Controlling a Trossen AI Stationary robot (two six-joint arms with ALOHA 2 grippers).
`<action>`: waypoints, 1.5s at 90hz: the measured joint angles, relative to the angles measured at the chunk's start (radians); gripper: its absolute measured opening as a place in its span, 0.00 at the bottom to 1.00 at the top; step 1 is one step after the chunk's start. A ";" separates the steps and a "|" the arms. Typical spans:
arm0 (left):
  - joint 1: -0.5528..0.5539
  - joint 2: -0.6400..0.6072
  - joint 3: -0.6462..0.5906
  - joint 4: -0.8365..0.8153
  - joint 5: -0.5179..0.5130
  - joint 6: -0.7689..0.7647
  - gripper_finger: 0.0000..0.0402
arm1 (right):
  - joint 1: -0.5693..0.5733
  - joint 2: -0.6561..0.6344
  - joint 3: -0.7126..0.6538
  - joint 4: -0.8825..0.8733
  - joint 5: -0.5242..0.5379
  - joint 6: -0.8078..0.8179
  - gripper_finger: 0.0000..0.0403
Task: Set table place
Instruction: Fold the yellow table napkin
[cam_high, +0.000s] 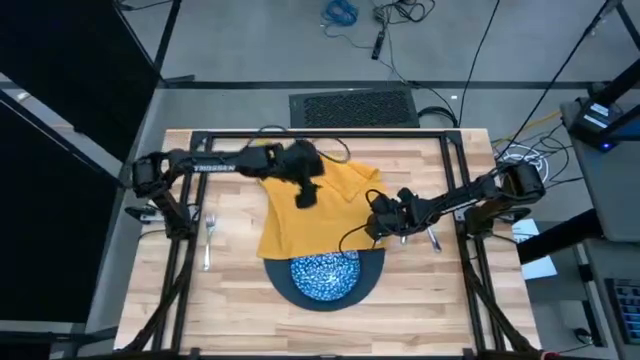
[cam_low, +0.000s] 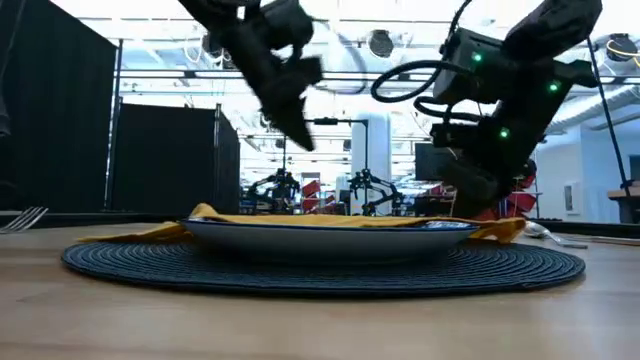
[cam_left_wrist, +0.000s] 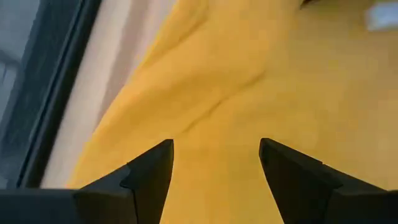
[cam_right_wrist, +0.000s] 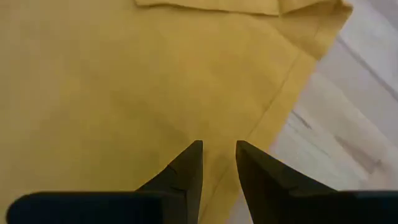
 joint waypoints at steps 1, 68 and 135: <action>-0.006 0.004 0.000 0.014 0.000 0.001 0.56 | 0.000 -0.001 0.000 0.001 -0.004 0.000 0.21; -0.077 0.372 0.171 0.213 -0.026 0.122 0.51 | 0.096 -0.216 0.000 -0.077 -0.024 0.073 0.21; -0.070 0.456 0.173 0.250 -0.079 0.102 0.51 | 0.107 -0.233 0.002 -0.075 -0.022 0.063 0.21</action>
